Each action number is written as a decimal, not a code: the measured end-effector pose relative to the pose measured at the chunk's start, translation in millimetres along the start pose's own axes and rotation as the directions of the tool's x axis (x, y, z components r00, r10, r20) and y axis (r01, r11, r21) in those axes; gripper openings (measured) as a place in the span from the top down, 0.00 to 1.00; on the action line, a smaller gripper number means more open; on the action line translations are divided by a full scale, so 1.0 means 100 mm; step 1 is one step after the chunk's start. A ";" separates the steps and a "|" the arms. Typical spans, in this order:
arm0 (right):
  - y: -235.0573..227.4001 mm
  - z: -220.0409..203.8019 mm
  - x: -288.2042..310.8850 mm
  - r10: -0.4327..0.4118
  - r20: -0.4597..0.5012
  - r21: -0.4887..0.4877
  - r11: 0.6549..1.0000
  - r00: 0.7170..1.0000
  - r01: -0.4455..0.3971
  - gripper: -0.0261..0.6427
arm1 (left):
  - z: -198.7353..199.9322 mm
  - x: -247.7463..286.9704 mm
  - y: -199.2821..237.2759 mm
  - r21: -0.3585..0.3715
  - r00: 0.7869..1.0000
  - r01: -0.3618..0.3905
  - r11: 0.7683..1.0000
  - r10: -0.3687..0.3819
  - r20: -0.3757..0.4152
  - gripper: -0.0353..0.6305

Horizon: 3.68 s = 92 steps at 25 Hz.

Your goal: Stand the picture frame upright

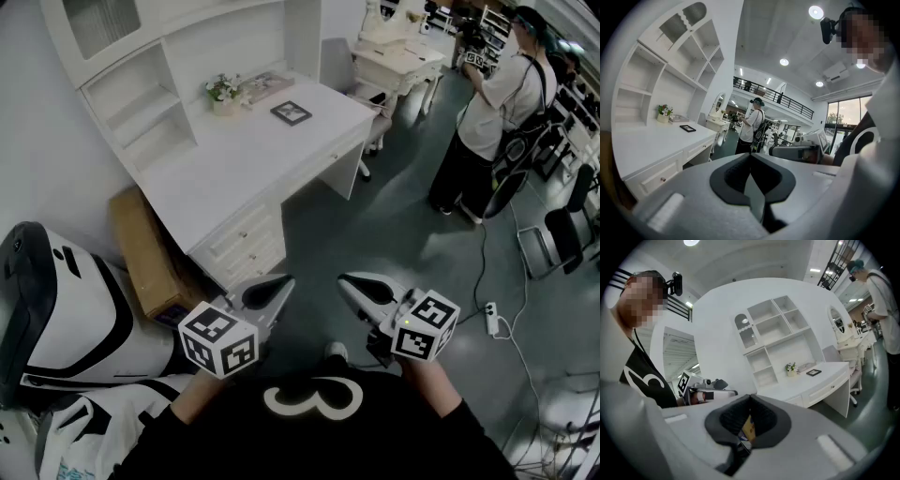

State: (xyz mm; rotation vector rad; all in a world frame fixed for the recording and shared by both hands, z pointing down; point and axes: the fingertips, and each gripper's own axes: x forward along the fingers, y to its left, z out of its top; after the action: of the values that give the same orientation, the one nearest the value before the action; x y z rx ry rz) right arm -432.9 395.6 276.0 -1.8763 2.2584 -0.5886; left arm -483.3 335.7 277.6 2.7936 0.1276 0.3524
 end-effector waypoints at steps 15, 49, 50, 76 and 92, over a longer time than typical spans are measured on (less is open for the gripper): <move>-1.03 0.40 -0.21 -0.022 -0.005 -0.005 1.000 1.000 0.022 0.96 | 0.33 1.05 0.14 0.014 0.998 -0.064 0.998 0.064 -0.004 0.93; -3.80 1.14 0.73 0.006 -0.058 0.062 0.998 0.998 -0.003 0.96 | 0.97 3.58 1.84 -0.047 0.995 -0.084 0.995 0.082 -0.050 0.93; -3.95 1.17 0.86 0.006 -0.072 0.067 0.998 0.997 -0.001 0.96 | 1.02 3.70 2.01 -0.057 0.995 -0.083 0.995 0.079 -0.055 0.93; -5.86 1.79 3.22 0.124 -0.285 0.109 0.989 0.951 -0.096 0.96 | 1.58 4.77 4.81 -0.218 0.966 -0.256 0.942 0.242 -0.093 0.93; -6.62 1.71 4.41 0.302 -0.511 0.074 0.948 0.805 -0.309 0.80 | 1.51 4.87 5.80 -0.284 0.863 -0.505 0.815 0.468 -0.190 0.93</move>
State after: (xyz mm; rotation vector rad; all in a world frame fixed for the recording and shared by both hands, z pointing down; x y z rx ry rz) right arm 139.1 -160.4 435.2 -1.4173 2.8158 -1.1348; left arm 53.1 -195.9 438.8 2.4366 -0.5874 0.5912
